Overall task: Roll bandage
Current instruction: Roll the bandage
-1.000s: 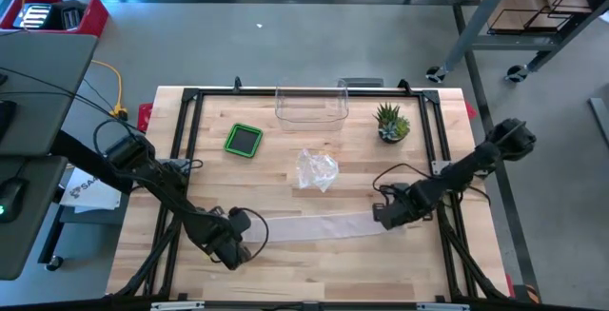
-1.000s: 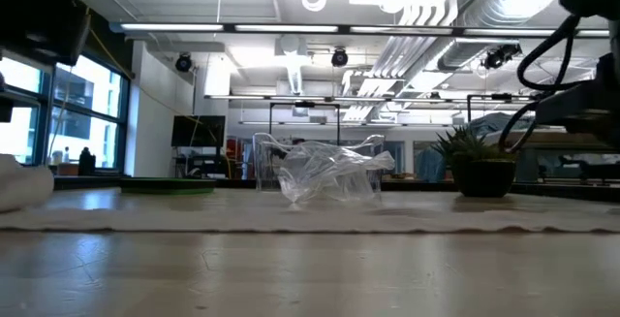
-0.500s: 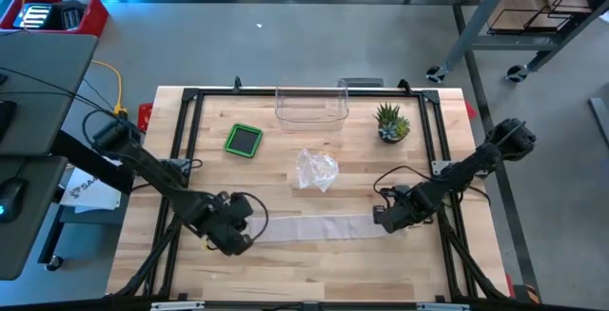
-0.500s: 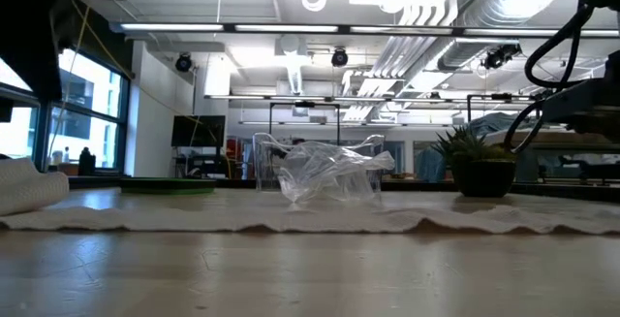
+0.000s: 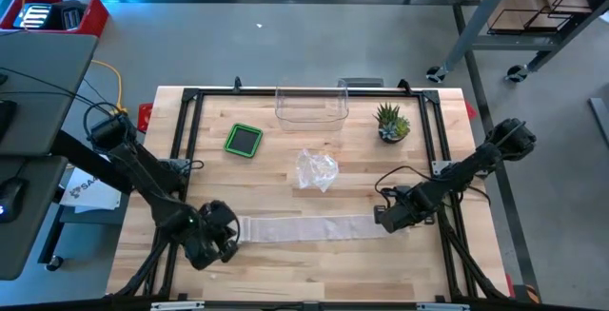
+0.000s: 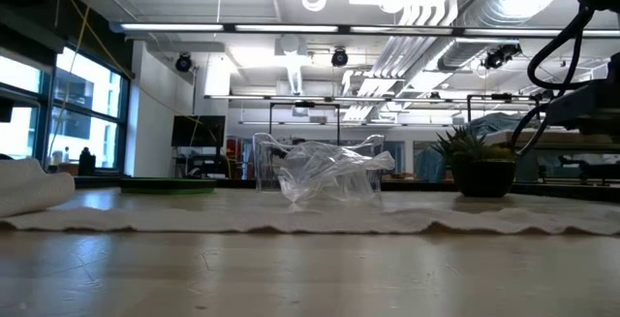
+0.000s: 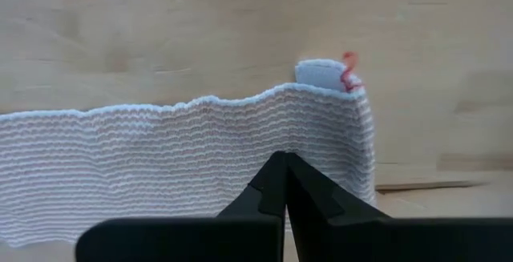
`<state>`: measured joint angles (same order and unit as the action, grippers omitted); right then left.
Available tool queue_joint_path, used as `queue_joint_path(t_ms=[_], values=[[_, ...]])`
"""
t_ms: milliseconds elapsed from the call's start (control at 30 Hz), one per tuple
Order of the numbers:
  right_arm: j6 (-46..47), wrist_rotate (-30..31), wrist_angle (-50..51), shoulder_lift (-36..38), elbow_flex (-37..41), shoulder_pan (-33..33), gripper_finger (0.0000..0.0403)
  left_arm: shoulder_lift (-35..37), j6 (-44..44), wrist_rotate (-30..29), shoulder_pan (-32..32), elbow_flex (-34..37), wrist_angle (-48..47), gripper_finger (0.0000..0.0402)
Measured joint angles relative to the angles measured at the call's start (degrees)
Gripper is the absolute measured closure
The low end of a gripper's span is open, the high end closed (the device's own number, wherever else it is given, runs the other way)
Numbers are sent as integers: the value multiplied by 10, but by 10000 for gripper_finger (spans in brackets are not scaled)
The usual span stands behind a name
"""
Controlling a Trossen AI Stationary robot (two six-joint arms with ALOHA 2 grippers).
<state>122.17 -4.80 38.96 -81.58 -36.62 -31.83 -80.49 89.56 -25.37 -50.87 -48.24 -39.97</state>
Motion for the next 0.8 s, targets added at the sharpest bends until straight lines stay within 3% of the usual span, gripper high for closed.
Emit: queue_joint_path(t_ms=[167,300,400,567,800], values=[[-1,2,-5,0,0,0,403,0,-44,-24,35,14,75,401],[-3,2,-6,0,0,0,403,-13,-93,29,73,21,67,401],[-3,2,-6,0,0,0,403,-15,-83,74,91,38,69,401],[14,0,11,0,0,-3,403,-16,-48,102,83,55,76,401],[21,3,13,0,0,-4,403,-17,-43,76,69,59,82,401]])
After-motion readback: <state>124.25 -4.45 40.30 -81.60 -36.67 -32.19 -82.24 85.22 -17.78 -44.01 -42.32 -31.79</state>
